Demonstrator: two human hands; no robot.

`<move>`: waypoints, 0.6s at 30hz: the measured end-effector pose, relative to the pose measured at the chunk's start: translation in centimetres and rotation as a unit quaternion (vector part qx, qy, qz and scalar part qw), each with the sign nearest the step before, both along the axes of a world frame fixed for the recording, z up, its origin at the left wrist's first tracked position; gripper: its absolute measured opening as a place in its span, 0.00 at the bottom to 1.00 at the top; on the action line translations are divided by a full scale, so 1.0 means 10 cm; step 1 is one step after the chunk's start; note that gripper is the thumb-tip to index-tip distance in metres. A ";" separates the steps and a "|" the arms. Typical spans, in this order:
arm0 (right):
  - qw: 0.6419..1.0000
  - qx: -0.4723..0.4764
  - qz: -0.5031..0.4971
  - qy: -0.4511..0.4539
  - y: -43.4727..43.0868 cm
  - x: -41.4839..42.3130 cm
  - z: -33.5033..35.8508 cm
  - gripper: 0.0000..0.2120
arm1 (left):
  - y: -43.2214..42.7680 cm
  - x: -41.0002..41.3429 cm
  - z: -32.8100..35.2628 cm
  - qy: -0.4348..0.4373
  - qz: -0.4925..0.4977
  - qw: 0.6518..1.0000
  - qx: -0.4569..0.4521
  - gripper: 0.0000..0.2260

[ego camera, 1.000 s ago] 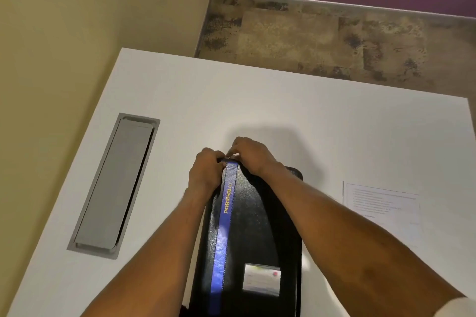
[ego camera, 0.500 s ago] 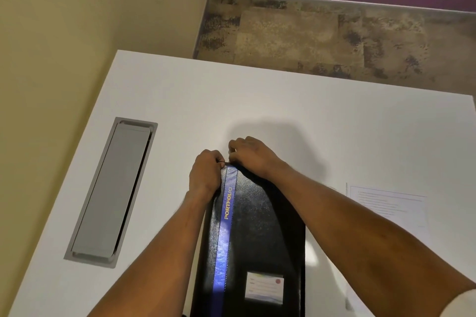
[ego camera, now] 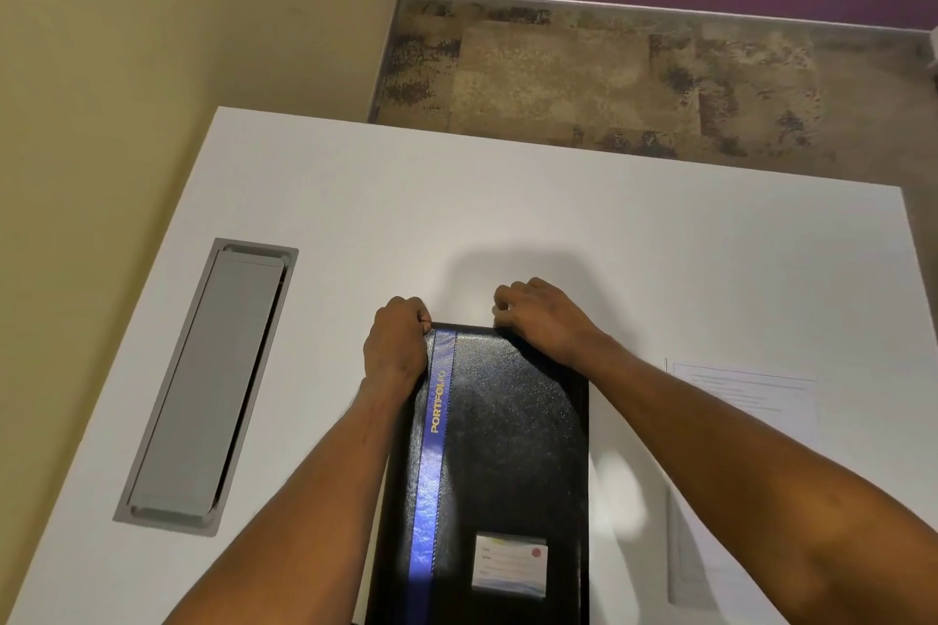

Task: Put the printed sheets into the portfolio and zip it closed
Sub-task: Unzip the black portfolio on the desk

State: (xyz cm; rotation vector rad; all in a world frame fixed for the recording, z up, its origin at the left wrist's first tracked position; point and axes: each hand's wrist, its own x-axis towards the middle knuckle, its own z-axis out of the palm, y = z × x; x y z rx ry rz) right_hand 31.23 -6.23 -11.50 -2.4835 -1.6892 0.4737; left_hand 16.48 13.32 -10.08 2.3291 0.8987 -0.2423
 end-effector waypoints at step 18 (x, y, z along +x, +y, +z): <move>0.950 0.026 -0.307 0.041 -1.29 -0.21 -0.06 0.04 | -0.05 0.02 0.03 0.026 0.009 0.999 0.033 0.12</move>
